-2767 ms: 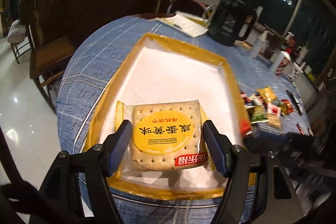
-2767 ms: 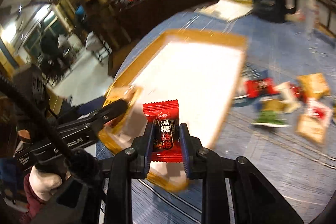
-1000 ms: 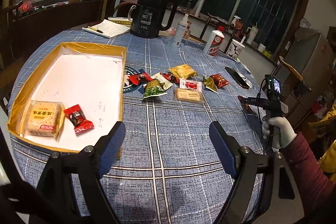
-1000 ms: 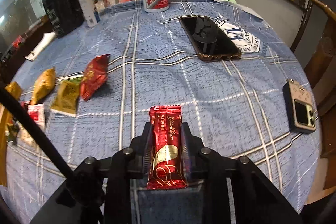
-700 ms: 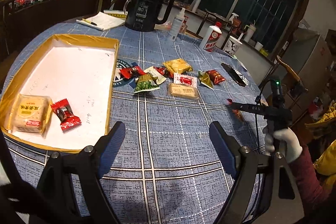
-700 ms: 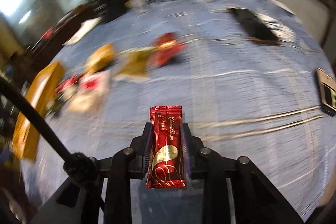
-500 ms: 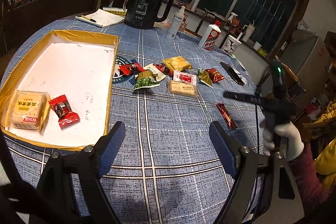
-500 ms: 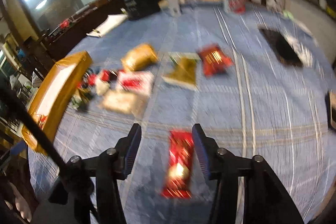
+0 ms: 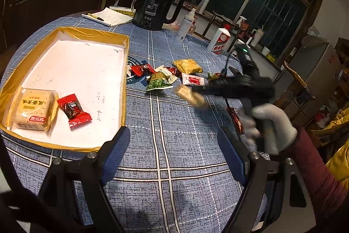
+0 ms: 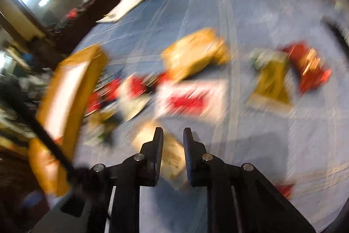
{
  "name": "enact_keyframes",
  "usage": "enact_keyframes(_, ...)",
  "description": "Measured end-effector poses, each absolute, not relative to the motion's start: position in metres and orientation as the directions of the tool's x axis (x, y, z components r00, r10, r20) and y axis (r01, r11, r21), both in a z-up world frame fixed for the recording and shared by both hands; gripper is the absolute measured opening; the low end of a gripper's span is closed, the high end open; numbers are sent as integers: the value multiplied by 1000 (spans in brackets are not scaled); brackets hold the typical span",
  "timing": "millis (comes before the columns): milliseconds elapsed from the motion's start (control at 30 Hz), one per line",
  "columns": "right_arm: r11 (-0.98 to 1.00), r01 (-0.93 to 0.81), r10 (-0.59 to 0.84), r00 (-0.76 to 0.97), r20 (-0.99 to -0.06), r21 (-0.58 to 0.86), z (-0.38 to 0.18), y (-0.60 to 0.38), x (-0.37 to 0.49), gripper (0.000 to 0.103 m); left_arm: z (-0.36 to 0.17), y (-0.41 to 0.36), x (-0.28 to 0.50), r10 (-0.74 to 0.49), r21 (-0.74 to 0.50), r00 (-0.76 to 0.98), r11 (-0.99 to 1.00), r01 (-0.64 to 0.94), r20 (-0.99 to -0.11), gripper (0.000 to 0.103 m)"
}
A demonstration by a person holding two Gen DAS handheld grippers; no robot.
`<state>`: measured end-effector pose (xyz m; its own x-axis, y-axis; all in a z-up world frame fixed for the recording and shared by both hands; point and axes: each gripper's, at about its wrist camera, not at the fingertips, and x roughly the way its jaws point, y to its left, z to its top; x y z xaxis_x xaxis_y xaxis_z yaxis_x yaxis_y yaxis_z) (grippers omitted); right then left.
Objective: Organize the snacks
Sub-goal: 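Grasp the red chocolate bar with the right tool while the left tool grasps the beige biscuit pack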
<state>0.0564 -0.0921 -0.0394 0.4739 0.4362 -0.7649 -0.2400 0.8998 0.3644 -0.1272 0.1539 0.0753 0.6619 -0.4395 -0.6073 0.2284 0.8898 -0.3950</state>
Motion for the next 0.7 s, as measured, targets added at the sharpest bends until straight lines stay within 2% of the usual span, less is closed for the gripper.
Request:
enact_keyframes(67,858,-282,512,412,-754,428,-38,-90,38,17,74,154,-127,-445,-402,657,887,228,-609,82)
enact_keyframes(133,850,-306,526,448,-722,429,-25,-100,13,17,73,151,-128,-457,-405,650,882,241,-607,83)
enact_keyframes(200,905,-271,425,578,-696,327,-8,-125,-9,25,71,146,-129,-465,-405,641,879,253,-610,83)
enact_keyframes(233,935,-236,354,631,-690,264,-4,-136,-16,35,69,142,-128,-467,-401,630,880,257,-621,83)
enact_keyframes(267,964,-182,265,678,-685,193,-3,-149,-22,40,68,138,-127,-467,-399,624,880,258,-626,83)
enact_keyframes(333,986,-110,166,700,-695,124,-11,-168,-24,40,68,128,-126,-473,-394,612,878,270,-634,83)
enact_keyframes(467,984,-74,169,671,-722,162,-38,-183,-21,40,66,109,-125,-472,-377,599,881,288,-647,81)
enact_keyframes(567,983,-89,178,662,-728,159,-54,-175,-24,40,62,96,-120,-446,-338,585,895,291,-678,69)
enact_keyframes(633,990,-97,144,680,-719,106,-54,-167,-29,40,61,88,-110,-424,-316,577,905,284,-698,69)
enact_keyframes(700,994,-97,108,692,-714,57,-56,-159,-33,31,63,78,-98,-410,-299,571,912,282,-711,69)
